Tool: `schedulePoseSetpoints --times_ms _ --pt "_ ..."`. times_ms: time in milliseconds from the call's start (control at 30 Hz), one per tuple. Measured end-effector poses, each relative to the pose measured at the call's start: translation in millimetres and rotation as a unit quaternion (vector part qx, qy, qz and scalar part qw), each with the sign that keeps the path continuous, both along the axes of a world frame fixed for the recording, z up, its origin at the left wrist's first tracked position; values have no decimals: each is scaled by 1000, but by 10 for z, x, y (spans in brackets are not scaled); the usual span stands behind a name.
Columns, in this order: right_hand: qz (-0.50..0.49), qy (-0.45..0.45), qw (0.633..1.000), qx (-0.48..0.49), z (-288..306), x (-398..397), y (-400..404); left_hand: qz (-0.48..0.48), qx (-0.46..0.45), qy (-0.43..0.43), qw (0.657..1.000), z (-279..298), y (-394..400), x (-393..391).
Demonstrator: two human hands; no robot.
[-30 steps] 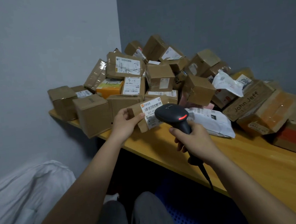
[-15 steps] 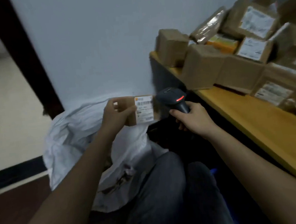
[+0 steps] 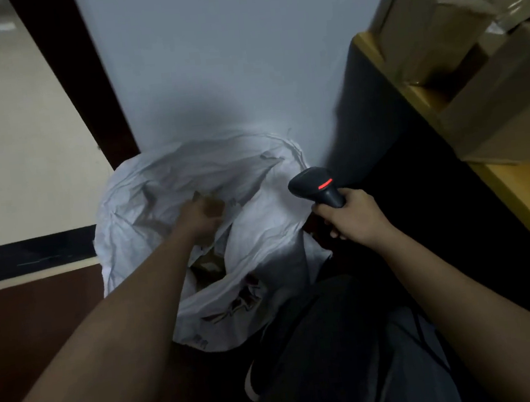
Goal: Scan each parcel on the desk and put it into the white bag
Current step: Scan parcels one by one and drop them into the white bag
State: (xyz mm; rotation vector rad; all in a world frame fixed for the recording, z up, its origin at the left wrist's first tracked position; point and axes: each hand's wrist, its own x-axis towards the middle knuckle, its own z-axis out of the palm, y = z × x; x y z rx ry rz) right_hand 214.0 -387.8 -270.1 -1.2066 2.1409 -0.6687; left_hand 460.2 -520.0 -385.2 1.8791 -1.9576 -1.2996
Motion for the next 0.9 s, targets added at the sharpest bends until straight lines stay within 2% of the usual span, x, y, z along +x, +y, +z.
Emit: schedulePoseSetpoints --times_ms 100,267,533,633,767,833,900 --pt "-12 -22 1000 -5 36 -74 46 13 -34 76 996 65 92 -249" --pt "-39 -16 998 -48 276 -194 340 29 -45 198 979 553 350 -687" --pt "-133 -4 982 -136 1098 -483 1349 -87 -125 351 924 1697 1057 -1529" --pt "-180 -1 970 -163 1455 -639 1762 -146 -150 360 909 2118 1343 -1920" --pt "-243 -17 952 -187 1889 -960 2188 -202 -229 304 902 2574 1593 -2517" --pt "-257 -26 947 -193 2037 -1126 2318 -199 -234 272 912 2754 1661 -2770" --pt "-262 -19 944 -198 2127 -1254 2400 -156 -242 246 925 2893 1627 -2947"
